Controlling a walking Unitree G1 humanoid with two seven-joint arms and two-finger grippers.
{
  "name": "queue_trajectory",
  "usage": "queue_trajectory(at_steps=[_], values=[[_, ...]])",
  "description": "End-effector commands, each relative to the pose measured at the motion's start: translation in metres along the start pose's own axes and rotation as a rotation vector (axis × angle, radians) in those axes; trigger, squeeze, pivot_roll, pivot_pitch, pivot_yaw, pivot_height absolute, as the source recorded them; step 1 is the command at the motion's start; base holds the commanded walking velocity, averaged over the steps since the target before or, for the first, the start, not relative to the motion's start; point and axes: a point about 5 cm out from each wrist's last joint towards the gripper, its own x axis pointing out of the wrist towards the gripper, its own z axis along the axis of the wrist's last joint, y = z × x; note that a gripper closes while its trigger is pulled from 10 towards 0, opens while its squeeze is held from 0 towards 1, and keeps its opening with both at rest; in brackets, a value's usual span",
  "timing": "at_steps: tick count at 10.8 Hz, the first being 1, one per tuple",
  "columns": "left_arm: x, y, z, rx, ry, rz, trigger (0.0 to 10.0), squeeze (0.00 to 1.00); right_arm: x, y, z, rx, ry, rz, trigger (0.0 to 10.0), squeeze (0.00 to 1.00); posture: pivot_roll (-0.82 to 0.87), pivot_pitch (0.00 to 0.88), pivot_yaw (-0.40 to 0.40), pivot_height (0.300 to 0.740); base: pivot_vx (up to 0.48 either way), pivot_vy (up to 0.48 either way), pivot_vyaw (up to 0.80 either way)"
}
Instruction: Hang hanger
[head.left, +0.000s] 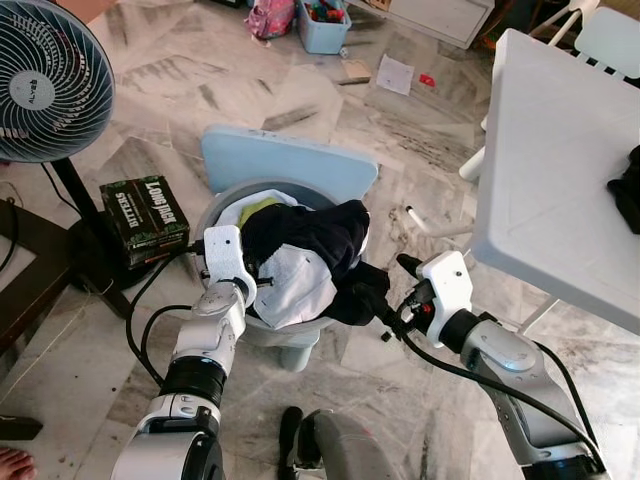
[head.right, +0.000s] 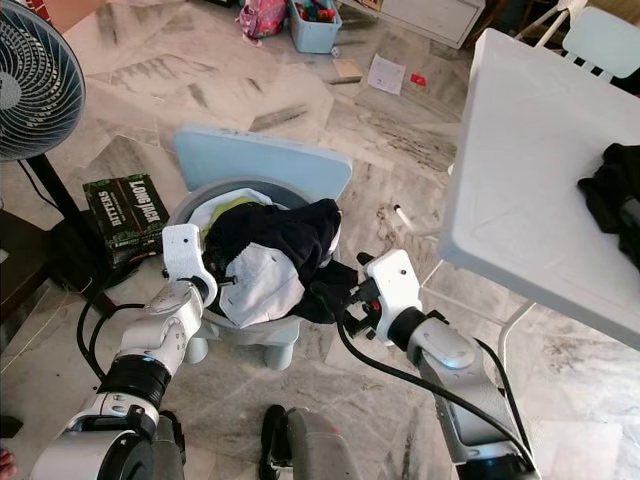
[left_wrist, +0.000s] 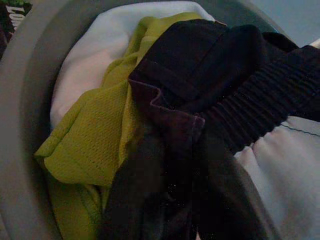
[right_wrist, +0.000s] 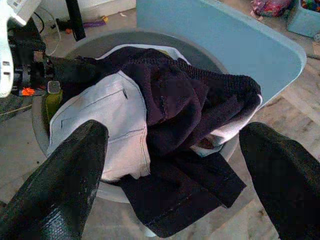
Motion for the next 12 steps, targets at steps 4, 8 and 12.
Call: queue_trajectory(at_steps=[4,8,12], values=[[0.002,-0.005,0.005,-0.009,-0.036,-0.032,0.0,0.0,0.004,-0.005,-0.002,0.007,-0.008,-0.038,10.0,0.0,-0.11,0.161,-0.202,0.74,0.0,0.0,0.0],[0.002,0.006,0.038,0.296,-0.155,-0.185,0.0,0.0,0.026,-0.006,0.003,0.051,-0.069,-0.076,10.0,0.0,-0.04,0.13,-0.164,0.74,0.0,0.0,0.0],[-0.03,0.015,0.091,0.9,-0.531,-0.237,0.0,0.0,0.05,0.001,-0.001,0.185,-0.121,-0.141,10.0,0.0,0.05,0.101,-0.121,0.74,0.0,0.0,0.0]])
